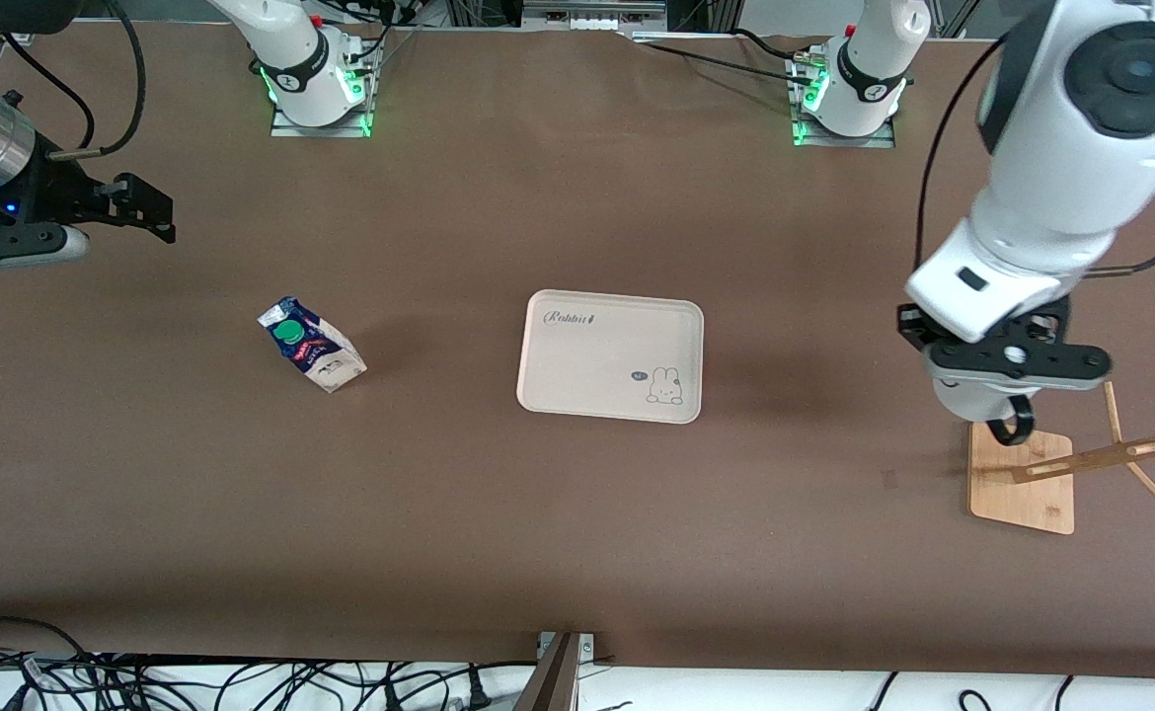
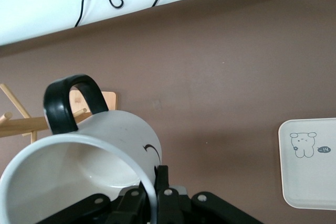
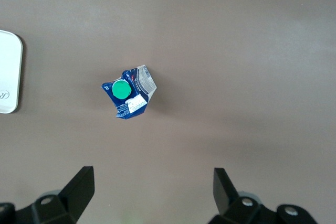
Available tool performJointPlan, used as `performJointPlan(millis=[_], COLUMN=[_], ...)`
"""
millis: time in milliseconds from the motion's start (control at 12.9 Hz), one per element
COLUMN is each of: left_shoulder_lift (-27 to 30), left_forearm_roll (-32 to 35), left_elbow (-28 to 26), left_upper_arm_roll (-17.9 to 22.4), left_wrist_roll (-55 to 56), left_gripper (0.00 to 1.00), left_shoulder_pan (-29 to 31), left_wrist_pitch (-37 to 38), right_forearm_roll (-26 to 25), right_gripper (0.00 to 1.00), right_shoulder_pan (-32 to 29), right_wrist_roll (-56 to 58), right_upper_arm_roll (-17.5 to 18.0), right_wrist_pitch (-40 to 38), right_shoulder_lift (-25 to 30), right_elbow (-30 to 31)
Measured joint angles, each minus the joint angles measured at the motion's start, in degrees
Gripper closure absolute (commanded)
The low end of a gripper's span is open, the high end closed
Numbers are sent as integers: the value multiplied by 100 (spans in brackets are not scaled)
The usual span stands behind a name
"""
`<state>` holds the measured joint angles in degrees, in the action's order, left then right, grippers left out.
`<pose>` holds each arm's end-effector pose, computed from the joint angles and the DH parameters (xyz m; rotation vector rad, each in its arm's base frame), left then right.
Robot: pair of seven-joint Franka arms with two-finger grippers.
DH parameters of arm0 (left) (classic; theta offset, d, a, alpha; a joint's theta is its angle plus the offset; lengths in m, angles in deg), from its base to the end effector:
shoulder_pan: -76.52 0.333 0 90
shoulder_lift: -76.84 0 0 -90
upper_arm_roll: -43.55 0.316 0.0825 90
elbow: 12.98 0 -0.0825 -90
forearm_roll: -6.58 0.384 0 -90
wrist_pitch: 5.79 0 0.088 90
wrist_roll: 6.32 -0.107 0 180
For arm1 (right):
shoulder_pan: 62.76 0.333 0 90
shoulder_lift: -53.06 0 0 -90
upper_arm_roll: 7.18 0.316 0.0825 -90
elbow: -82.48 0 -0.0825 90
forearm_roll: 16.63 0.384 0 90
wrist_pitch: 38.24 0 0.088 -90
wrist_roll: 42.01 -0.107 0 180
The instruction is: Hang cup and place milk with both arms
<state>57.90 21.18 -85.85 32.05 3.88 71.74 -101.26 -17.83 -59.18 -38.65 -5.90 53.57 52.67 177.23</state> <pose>0.6467 -0.1391 0.5794 -2.9635 0.1612 -0.1649 0.5543 0.0449 0.5843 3.1106 0.2255 -0.0902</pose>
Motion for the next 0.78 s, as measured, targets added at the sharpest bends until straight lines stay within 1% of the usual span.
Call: performJointPlan(millis=[156,233,311,389,622,778], left_shoulder_lift=[-8,-18,-31,-45,-71,-144], left_forearm_roll=[-1056,-1479,-1714,-1818,-1902,-2095], left_elbow=[-1,-1,-1,-1,-17,-20], left_upper_arm_roll=[8,6,6,6,-2,-1], left_wrist_roll=[-34,-135,-311,-471,-660,-848], left_gripper=[100,100,100,100,100,100], left_shoulder_pan=[619,959,1208,1332,1373,1476], left_wrist_pitch=[0,0,0,0,-1,-28], right_forearm_roll=[-3,-3,-3,-3,-3,-3], right_gripper=[0,0,0,0,0,0], right_shoulder_pan=[-3,-3,-3,-3,-3,-4], right_wrist_roll=[0,0,0,0,0,0], right_upper_arm_roll=[9,12,15,16,17,18], right_wrist_pitch=[1,-2,-6,-9,-9,-9], right_shoulder_lift=[-84,-95,-99,-101,-106,-112], right_elbow=[-51,-54,-55,-55,-56,-60])
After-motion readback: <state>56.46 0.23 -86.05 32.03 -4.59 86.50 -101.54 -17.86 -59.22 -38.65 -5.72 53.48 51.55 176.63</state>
